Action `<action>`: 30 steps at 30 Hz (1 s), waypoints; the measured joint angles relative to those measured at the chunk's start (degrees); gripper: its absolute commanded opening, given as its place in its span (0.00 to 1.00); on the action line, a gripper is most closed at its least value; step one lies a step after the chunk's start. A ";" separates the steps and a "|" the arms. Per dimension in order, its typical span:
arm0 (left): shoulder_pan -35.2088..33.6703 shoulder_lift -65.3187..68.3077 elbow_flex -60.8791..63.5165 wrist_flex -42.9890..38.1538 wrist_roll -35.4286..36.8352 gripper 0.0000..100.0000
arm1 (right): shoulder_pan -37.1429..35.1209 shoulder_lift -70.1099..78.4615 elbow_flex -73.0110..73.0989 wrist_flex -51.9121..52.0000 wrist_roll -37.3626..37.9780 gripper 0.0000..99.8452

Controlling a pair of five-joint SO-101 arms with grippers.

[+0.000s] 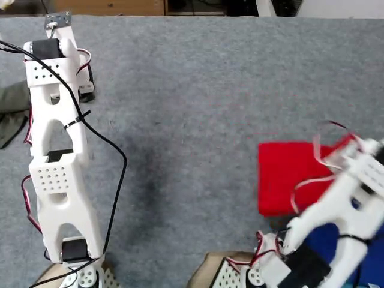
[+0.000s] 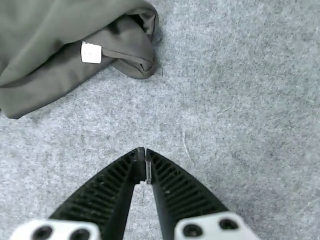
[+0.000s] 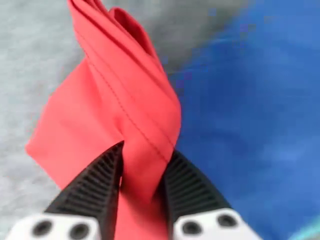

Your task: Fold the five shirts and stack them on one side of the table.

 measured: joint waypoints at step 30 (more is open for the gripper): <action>-1.85 0.00 -2.64 0.00 -1.85 0.02 | 34.64 2.99 1.41 -7.56 22.15 0.55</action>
